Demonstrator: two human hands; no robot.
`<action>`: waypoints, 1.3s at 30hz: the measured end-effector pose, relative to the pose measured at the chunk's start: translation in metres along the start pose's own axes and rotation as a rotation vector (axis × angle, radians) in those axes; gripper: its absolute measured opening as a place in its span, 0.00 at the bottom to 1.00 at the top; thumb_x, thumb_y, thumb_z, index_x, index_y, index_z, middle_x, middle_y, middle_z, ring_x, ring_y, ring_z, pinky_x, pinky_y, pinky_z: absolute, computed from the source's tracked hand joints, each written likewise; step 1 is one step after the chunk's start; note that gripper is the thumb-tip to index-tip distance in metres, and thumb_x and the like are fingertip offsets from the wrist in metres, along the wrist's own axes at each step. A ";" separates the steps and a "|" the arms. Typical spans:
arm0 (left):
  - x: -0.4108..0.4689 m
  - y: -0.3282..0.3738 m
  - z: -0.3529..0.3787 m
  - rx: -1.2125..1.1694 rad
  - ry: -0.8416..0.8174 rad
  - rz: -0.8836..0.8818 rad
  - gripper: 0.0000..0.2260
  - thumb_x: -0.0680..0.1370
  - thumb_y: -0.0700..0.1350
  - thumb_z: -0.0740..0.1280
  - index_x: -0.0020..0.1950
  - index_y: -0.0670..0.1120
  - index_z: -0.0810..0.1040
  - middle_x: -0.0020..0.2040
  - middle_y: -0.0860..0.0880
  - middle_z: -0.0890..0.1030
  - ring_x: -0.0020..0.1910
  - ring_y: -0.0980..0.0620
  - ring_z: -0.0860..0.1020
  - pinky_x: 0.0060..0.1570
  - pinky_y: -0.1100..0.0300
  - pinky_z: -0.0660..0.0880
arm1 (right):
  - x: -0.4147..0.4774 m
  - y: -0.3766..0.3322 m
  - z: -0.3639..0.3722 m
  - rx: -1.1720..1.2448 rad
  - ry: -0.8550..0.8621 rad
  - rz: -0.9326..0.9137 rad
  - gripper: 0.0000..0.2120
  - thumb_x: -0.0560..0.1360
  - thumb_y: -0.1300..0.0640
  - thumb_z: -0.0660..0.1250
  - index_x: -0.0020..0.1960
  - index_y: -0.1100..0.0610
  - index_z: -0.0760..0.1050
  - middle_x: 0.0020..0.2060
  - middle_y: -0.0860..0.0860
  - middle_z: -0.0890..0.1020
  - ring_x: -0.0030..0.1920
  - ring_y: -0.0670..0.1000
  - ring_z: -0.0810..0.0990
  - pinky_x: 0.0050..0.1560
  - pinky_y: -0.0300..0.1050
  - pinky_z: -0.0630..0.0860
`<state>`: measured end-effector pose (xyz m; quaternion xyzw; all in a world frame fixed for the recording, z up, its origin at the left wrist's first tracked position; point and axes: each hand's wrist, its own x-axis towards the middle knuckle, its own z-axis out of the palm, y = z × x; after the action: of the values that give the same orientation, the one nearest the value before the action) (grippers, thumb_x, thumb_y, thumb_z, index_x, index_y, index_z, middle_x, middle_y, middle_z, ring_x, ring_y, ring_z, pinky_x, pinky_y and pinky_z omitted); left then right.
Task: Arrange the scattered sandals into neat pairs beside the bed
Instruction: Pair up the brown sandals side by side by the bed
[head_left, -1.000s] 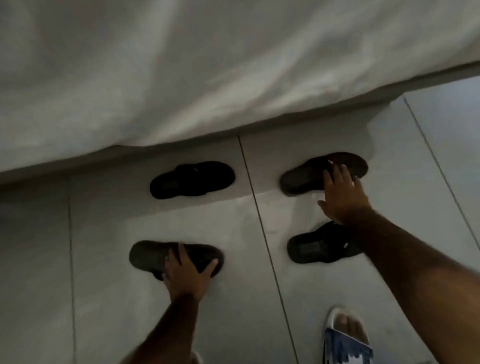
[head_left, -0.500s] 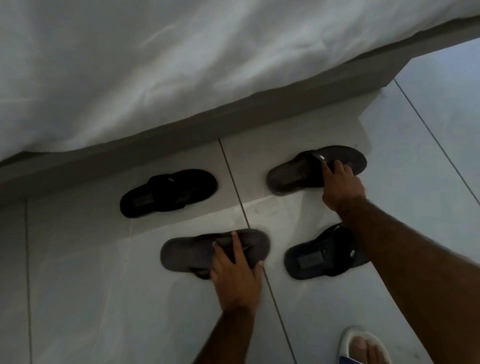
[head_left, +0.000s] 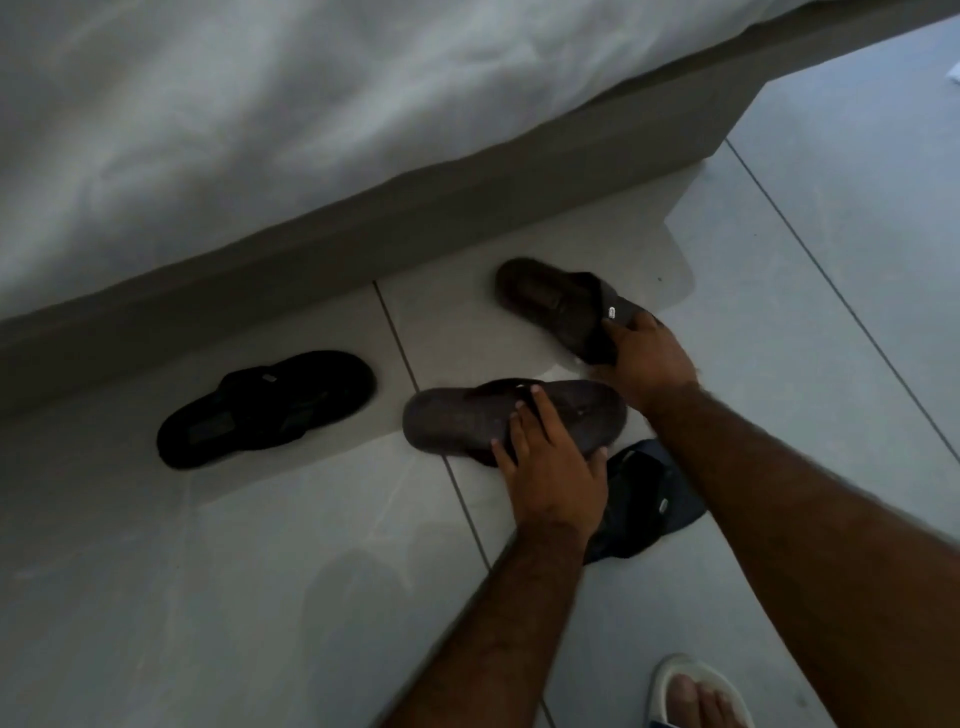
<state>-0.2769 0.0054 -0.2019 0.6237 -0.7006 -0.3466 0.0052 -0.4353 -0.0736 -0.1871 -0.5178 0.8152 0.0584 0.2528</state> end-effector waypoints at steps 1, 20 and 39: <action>0.004 0.002 0.000 -0.010 0.010 -0.003 0.46 0.78 0.62 0.63 0.81 0.44 0.35 0.82 0.40 0.52 0.81 0.44 0.51 0.78 0.38 0.46 | 0.001 0.000 0.001 0.056 -0.003 0.015 0.34 0.73 0.47 0.71 0.77 0.50 0.66 0.70 0.61 0.69 0.69 0.66 0.71 0.68 0.58 0.73; 0.138 0.032 -0.047 0.130 -0.072 0.143 0.22 0.77 0.55 0.63 0.71 0.52 0.70 0.74 0.47 0.73 0.81 0.47 0.54 0.75 0.32 0.46 | 0.029 0.011 -0.016 0.247 0.033 0.094 0.22 0.73 0.41 0.65 0.66 0.46 0.75 0.65 0.59 0.72 0.64 0.63 0.76 0.65 0.53 0.74; 0.126 0.023 -0.042 0.218 -0.041 0.277 0.24 0.71 0.55 0.71 0.64 0.50 0.73 0.71 0.47 0.74 0.80 0.50 0.58 0.74 0.34 0.52 | 0.028 0.019 0.010 0.235 0.097 0.118 0.30 0.78 0.41 0.62 0.78 0.49 0.63 0.72 0.59 0.67 0.70 0.62 0.72 0.68 0.55 0.73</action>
<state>-0.3063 -0.1259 -0.2118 0.5108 -0.8132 -0.2775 -0.0289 -0.4576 -0.0845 -0.2125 -0.4381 0.8567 -0.0476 0.2681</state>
